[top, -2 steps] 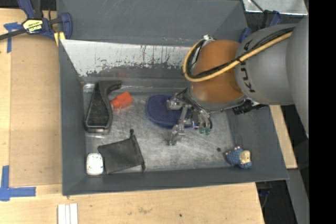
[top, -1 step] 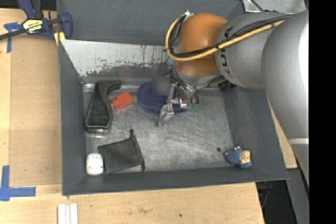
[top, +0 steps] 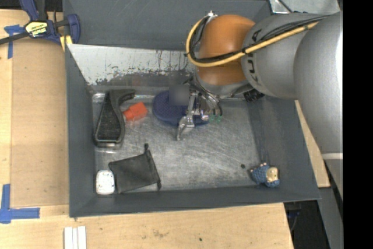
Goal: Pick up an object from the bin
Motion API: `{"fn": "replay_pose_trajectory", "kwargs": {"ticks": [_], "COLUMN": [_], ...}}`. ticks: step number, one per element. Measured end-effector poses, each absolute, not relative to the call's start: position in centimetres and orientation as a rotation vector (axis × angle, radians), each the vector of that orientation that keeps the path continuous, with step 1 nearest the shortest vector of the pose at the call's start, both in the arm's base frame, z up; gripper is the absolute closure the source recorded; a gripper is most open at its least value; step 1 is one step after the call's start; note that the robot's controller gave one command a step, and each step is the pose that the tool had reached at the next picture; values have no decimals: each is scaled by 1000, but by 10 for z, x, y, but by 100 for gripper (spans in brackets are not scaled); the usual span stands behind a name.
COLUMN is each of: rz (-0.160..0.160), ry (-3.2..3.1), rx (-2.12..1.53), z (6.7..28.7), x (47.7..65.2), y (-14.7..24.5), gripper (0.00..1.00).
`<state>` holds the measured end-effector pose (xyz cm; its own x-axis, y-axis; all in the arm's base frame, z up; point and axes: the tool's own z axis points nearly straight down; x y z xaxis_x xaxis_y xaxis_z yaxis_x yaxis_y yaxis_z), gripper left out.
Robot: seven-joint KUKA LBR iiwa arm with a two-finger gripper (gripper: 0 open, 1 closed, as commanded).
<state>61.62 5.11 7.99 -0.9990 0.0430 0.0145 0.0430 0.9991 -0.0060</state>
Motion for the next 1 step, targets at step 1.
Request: {"fn": "replay_pose_trajectory", "kwargs": {"ticks": [1], "rz": [5], "ry": [-3128], "rx": [-68], "z": [82], "x": [615], "y": [49], "gripper": [0]}}
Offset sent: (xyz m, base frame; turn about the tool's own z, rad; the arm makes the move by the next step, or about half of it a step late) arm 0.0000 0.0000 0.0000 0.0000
